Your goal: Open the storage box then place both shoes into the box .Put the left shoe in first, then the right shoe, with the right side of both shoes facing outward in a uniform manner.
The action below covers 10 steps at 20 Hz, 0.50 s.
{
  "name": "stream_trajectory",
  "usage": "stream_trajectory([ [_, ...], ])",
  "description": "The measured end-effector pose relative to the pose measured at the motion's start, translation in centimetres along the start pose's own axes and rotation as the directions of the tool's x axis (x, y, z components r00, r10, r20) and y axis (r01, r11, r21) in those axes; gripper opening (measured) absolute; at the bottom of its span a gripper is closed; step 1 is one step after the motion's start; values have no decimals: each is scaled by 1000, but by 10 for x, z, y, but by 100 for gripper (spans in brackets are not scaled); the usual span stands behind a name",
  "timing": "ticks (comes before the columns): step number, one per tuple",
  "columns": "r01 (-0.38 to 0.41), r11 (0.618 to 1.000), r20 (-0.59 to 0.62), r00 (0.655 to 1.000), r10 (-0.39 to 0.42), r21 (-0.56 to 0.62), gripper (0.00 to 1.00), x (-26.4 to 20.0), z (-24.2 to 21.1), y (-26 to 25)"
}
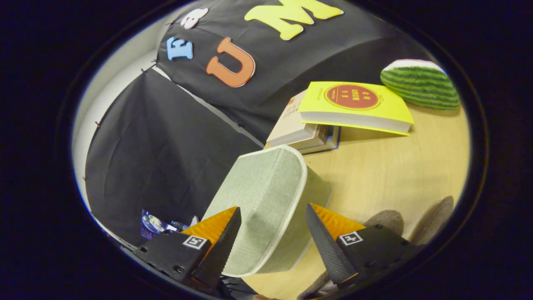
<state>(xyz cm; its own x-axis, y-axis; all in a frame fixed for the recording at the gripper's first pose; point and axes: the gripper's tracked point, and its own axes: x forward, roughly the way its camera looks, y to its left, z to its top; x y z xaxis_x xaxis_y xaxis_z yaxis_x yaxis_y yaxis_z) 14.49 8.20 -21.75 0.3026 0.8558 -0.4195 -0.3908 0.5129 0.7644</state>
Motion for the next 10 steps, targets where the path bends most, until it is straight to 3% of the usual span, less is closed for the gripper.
stream_trajectory([
  [3,-134,982,-86,986,145,132,96,8,-8,10],
  [10,-207,958,-112,966,232,197,81,16,-9,8],
])
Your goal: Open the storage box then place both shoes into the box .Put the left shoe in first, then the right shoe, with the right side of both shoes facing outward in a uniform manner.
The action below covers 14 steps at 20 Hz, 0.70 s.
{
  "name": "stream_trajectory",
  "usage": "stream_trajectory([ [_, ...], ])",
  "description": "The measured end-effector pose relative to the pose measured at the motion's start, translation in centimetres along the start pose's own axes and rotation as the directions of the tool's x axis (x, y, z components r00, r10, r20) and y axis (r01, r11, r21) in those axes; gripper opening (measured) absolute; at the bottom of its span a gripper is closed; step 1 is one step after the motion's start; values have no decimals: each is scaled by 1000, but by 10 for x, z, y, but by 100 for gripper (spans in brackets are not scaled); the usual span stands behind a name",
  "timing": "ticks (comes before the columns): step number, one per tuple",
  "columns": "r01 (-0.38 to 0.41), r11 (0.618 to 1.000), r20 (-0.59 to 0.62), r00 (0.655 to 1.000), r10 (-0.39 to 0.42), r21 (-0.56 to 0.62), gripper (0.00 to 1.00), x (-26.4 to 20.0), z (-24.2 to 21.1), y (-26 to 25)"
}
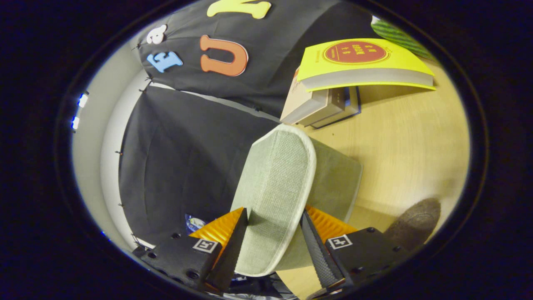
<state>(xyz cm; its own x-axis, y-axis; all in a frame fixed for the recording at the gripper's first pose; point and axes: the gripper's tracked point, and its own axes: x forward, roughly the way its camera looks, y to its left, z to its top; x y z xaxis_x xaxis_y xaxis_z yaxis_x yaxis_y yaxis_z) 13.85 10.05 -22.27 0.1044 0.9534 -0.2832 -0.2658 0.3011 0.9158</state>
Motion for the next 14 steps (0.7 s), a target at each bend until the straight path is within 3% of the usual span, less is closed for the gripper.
stream_trajectory([
  [3,-34,999,18,999,34,-5,68,-4,3,5],
  [6,-34,999,65,997,34,4,23,-14,12,14],
  [7,-25,1000,61,998,26,-5,16,-17,10,16],
  [14,-45,998,110,993,40,35,6,-27,20,51],
])
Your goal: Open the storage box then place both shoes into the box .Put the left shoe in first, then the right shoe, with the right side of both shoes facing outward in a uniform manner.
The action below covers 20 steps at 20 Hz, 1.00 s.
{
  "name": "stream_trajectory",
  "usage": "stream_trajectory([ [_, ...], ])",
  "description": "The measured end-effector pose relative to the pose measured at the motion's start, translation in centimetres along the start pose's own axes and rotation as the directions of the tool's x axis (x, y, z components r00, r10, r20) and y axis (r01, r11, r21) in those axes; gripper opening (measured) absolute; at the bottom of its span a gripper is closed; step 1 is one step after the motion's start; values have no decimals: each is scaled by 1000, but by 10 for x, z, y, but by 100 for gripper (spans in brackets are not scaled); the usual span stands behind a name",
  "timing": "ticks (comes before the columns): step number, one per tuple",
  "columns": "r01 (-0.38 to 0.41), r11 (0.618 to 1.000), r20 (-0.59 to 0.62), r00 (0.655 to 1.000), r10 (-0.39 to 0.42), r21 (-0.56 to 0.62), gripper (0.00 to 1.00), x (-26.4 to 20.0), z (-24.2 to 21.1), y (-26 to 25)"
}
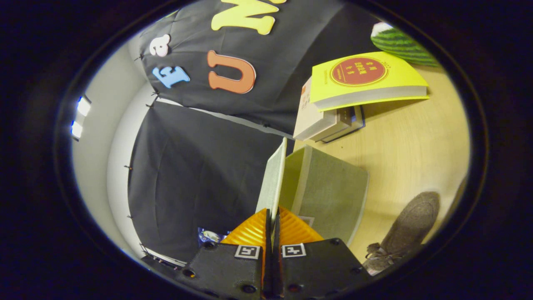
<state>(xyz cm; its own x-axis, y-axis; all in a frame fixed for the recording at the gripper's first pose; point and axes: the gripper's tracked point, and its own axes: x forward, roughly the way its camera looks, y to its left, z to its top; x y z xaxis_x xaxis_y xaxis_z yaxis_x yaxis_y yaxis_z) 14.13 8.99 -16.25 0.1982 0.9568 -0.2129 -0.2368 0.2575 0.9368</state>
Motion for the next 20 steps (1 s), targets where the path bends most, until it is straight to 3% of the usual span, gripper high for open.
stream_trajectory([
  [10,-24,997,8,1000,24,-68,6,7,5,84],
  [20,75,989,-14,997,-77,-126,6,69,-6,139],
])
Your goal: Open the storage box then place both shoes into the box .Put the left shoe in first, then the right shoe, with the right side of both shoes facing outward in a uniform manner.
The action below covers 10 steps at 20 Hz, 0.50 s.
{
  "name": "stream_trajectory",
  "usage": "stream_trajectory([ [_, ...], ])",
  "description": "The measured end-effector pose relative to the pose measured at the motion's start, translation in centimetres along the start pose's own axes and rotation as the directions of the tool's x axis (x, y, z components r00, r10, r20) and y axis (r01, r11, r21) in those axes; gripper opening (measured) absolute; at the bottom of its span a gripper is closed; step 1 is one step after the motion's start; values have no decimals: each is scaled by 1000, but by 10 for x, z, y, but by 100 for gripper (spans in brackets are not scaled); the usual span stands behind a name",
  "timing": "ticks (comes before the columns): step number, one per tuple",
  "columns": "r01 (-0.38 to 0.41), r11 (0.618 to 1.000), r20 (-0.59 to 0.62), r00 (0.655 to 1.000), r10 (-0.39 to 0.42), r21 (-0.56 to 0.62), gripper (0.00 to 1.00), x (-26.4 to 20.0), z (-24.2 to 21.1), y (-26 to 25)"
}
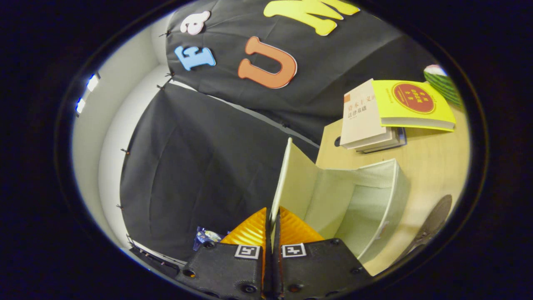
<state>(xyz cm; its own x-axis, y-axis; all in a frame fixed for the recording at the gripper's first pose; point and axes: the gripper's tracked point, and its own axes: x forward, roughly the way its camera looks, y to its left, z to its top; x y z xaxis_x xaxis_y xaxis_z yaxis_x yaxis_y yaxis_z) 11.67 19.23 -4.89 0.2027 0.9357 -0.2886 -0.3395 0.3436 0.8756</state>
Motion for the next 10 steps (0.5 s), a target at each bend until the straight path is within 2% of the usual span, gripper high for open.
stream_trajectory([
  [2,46,999,-8,999,-46,5,6,22,0,9],
  [6,75,997,-28,997,-76,-21,6,68,-8,42],
  [10,192,976,-6,981,-194,-100,10,104,-19,54],
])
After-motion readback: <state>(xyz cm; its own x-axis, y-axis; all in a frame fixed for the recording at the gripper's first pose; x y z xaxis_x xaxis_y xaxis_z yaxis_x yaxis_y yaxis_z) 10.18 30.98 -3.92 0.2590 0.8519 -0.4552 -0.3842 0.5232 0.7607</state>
